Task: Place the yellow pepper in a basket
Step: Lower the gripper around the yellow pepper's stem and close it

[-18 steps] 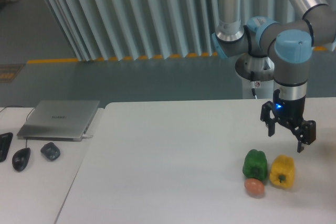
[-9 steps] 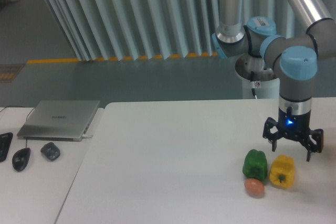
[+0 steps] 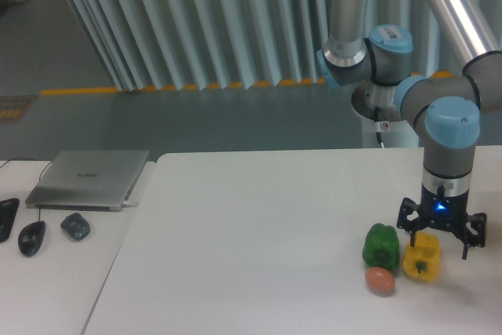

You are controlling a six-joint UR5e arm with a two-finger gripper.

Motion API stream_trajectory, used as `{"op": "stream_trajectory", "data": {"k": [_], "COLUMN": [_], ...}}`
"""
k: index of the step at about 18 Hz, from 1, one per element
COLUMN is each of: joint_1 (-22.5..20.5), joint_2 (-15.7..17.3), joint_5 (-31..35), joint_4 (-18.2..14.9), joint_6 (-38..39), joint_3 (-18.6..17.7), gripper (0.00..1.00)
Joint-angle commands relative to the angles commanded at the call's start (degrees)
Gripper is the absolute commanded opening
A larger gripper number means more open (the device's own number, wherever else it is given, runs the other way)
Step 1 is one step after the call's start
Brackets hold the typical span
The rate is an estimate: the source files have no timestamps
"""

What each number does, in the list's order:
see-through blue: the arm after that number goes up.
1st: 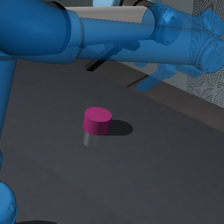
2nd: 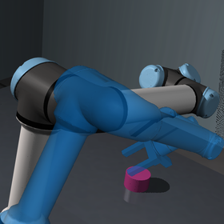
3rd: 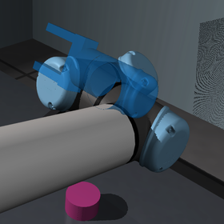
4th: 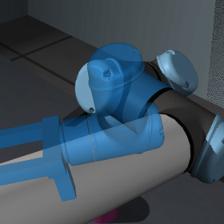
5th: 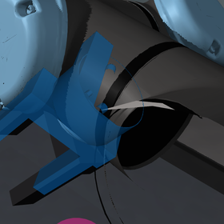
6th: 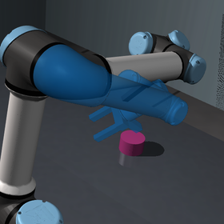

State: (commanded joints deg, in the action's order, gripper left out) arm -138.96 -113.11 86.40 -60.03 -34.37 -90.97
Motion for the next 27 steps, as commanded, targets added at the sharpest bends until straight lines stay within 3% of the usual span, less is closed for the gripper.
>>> {"op": "stream_trajectory", "data": {"k": [9, 12, 14, 27], "joint_1": [1.8, 1.0, 0.4, 0.5], "joint_2": [-1.9, -1.2, -1.1, -0.8], "joint_5": [0.3, -0.2, -0.6, -0.6], "joint_4": [0.9, 0.5, -1.6, -1.5], "joint_6": [-0.3, 0.0, 0.2, 0.1], "joint_3": [-0.2, 1.6, 3.2, 0.3], "gripper": [1.0, 1.0, 1.0, 1.0]}}
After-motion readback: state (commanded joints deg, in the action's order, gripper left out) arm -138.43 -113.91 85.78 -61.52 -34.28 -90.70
